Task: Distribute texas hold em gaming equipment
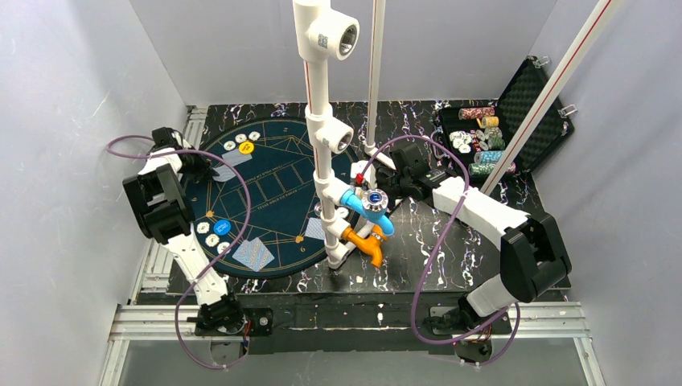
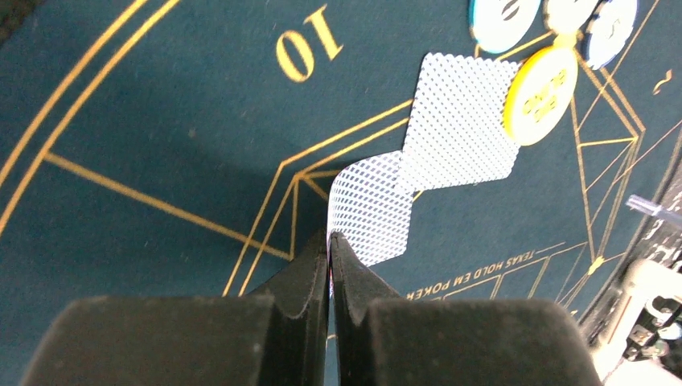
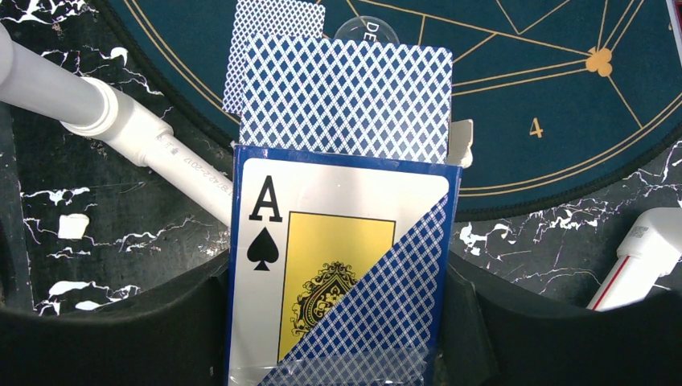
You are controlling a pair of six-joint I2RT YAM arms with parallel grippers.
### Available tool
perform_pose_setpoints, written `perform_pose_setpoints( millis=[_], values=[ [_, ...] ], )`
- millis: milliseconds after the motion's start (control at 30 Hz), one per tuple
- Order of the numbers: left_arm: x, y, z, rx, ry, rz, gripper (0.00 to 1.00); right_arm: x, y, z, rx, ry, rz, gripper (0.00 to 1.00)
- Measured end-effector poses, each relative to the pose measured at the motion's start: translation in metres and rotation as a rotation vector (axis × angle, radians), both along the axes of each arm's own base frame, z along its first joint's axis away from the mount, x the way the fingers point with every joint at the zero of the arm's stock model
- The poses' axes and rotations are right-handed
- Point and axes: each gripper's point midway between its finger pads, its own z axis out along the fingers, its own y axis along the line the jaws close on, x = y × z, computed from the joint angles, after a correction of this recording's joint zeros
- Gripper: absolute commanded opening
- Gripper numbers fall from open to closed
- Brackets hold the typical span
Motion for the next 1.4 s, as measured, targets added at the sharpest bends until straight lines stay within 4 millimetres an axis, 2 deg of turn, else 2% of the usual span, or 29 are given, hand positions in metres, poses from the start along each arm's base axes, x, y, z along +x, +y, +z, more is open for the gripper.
perform_pose_setpoints(
  millis=[167, 300, 400, 567, 600, 700, 833, 967, 1033, 1167, 1300, 1400],
  values=[
    [0.020, -0.001, 0.001, -0.049, -0.036, 0.011, 0.01, 0.000, 0.000, 0.000, -0.001, 0.000, 0.000, 0.01],
    [0.036, -0.008, 0.006, -0.087, -0.076, -0.011, 0.23, 0.000, 0.000, -0.001, -0.003, 0.003, 0.001, 0.01],
    [0.046, -0.012, 0.007, -0.103, -0.096, -0.028, 0.47, 0.001, 0.001, -0.004, -0.008, 0.010, 0.002, 0.01],
    [0.052, -0.017, 0.011, -0.105, -0.118, -0.056, 0.68, 0.002, 0.001, -0.007, -0.015, 0.019, 0.002, 0.01],
    [0.052, -0.018, 0.012, -0.100, -0.120, -0.062, 0.78, 0.002, 0.001, -0.007, -0.016, 0.020, 0.002, 0.01],
    [0.054, -0.020, 0.018, -0.070, -0.134, -0.086, 0.96, 0.002, 0.001, -0.007, -0.016, 0.020, 0.003, 0.01],
    [0.047, -0.020, 0.026, 0.051, -0.121, -0.104, 0.98, 0.002, 0.001, -0.006, -0.017, 0.018, 0.005, 0.01],
    [0.036, -0.029, 0.048, 0.175, -0.129, -0.132, 0.98, 0.002, 0.001, -0.006, -0.017, 0.014, 0.008, 0.01],
    [0.034, -0.043, 0.066, 0.183, -0.166, -0.172, 0.98, 0.002, 0.001, -0.006, -0.017, 0.012, 0.009, 0.01],
    [0.032, -0.099, 0.102, 0.094, -0.280, -0.333, 0.98, 0.002, 0.001, -0.006, -0.018, 0.009, 0.013, 0.01],
    [0.019, -0.187, 0.123, -0.112, -0.371, -0.581, 0.98, 0.003, 0.001, -0.006, -0.018, 0.007, 0.013, 0.01],
    [-0.015, -0.262, 0.128, -0.298, -0.368, -0.779, 0.97, 0.003, 0.001, -0.006, -0.017, 0.008, 0.011, 0.01]
  ],
)
